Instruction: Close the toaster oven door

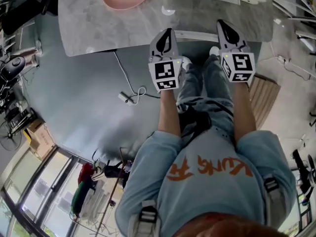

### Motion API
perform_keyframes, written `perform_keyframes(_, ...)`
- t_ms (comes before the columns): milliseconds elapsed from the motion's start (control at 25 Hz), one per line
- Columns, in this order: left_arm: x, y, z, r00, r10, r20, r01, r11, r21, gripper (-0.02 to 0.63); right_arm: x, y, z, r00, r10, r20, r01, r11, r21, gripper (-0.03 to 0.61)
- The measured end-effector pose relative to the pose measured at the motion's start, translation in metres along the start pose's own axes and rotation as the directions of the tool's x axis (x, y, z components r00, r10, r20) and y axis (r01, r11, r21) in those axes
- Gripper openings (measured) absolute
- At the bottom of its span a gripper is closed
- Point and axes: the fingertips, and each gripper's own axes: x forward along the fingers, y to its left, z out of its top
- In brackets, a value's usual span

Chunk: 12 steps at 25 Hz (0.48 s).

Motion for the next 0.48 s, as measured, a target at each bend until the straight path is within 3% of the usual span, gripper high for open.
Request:
perform_keyframes(200, 0.007, -0.031, -0.022, 0.99, -0.121, -0.074, 0.129, 0.987, 0.1, 0.003, -0.014, 0.004, -0.03, 0.998, 0.032, -0.06, -0.034, 0.999, -0.032, -0.002)
perform_keyframes(360, 0.013, -0.057, -0.044, 0.96, -0.236, -0.149, 0.262, 0.947, 0.184, 0.003, -0.02, 0.013, -0.058, 0.989, 0.088, -0.12, -0.097, 0.993, -0.068, -0.002)
perform_keyframes(480, 0.014, -0.065, -0.062, 0.94, -0.264, -0.217, 0.311, 0.924, 0.224, 0.003, -0.025, 0.019, -0.076, 0.978, 0.111, -0.176, -0.127, 0.988, -0.087, -0.002)
